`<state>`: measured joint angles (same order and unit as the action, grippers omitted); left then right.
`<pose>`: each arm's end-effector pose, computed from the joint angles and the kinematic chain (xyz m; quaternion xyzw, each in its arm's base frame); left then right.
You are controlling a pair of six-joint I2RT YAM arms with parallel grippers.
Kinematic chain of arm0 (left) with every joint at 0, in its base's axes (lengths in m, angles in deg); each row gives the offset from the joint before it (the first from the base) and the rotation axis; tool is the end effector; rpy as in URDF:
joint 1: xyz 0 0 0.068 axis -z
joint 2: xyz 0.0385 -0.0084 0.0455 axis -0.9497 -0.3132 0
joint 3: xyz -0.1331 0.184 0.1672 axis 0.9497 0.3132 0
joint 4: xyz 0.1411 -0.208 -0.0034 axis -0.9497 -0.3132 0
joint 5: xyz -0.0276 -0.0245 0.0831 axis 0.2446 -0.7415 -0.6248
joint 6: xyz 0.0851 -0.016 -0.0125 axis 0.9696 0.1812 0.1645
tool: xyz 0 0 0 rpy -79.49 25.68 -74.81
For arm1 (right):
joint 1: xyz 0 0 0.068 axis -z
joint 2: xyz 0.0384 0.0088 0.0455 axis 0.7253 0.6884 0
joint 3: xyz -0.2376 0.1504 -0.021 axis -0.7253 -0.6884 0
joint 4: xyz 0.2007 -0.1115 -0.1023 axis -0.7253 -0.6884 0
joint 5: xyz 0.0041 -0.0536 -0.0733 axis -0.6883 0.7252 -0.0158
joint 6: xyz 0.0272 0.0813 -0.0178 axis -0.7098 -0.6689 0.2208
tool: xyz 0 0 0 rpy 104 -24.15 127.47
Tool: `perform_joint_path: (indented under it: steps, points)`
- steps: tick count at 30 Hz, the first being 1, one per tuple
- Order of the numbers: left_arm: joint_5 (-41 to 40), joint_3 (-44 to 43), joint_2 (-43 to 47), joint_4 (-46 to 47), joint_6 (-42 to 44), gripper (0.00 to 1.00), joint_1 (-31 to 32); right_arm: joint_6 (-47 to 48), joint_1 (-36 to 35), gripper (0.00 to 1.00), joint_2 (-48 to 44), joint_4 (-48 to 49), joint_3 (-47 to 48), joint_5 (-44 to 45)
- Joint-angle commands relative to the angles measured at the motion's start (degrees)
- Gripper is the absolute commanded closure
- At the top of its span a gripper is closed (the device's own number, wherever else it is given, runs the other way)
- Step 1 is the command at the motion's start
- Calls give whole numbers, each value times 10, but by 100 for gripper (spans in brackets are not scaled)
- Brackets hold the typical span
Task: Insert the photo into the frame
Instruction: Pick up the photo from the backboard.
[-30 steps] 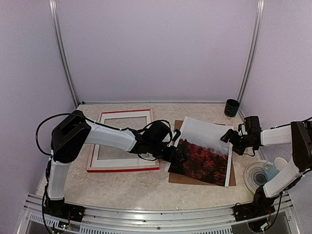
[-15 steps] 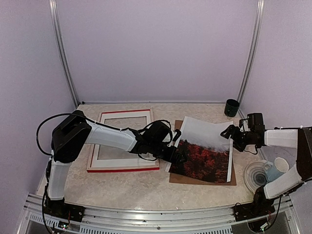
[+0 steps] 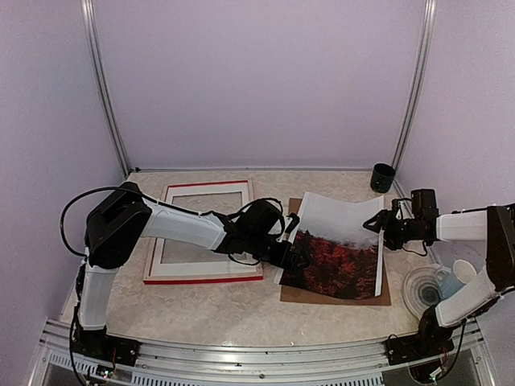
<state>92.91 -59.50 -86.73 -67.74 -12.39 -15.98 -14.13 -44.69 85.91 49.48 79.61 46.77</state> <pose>0.2623 -0.4212 0.1227 0.2868 0.8666 -0.3458 0.2173 0.2853 0.0304 0.1571 0.2259 0.8709 0.3484 0.2629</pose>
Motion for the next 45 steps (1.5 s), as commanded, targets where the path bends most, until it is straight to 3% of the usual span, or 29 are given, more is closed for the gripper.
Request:
perform_joint_path:
  steps: [1,12,27,33,45]
  points:
    - [19,-4,-26,-15,-1,1,5,14,5,36,11,11,7,-41]
    - [17,-9,-24,-17,-1,1,5,46,5,68,19,-55,44,-40]
    - [-71,-58,40,-83,35,1,5,37,-16,89,1,-86,63,-27]
    - [-84,-101,52,-118,54,1,19,16,-52,89,-6,-94,73,2]
    - [-165,-274,20,-240,111,1,75,-46,-119,89,-15,-128,112,85]
